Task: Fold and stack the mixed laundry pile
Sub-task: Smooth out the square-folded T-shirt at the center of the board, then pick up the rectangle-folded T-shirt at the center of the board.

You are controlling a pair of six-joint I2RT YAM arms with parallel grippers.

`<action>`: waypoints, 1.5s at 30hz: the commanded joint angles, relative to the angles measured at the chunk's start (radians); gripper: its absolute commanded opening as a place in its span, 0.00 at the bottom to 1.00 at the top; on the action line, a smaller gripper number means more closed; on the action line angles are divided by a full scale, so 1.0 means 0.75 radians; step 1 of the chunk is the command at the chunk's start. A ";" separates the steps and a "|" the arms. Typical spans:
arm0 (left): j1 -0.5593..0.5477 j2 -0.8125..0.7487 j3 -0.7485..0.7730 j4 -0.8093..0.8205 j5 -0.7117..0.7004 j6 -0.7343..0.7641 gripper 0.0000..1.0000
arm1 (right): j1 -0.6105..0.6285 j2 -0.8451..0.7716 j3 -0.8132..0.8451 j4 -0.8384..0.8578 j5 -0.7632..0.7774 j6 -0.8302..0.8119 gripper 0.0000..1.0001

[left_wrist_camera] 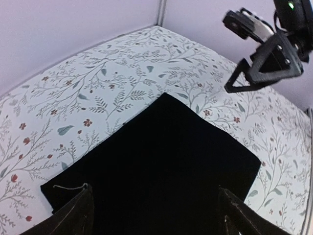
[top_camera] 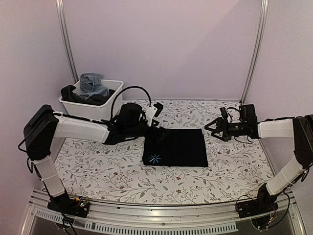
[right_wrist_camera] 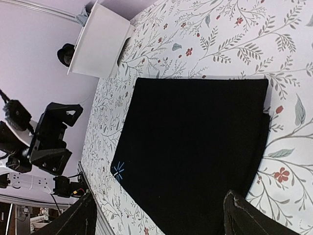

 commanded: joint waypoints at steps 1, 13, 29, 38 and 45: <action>-0.234 0.078 0.046 -0.067 -0.248 0.415 0.80 | -0.008 -0.086 -0.140 -0.108 0.039 -0.011 0.89; -0.546 0.582 0.508 -0.172 -0.389 0.807 0.30 | -0.009 -0.113 -0.339 0.018 -0.003 0.083 0.88; -0.645 0.675 0.595 -0.182 -0.421 0.926 0.28 | -0.016 -0.078 -0.397 0.089 -0.031 0.112 0.88; -0.641 0.712 0.650 -0.249 -0.332 0.913 0.30 | -0.022 -0.075 -0.407 0.104 -0.041 0.122 0.88; -0.609 0.788 0.731 -0.319 -0.274 0.890 0.37 | -0.023 -0.052 -0.403 0.117 -0.057 0.126 0.88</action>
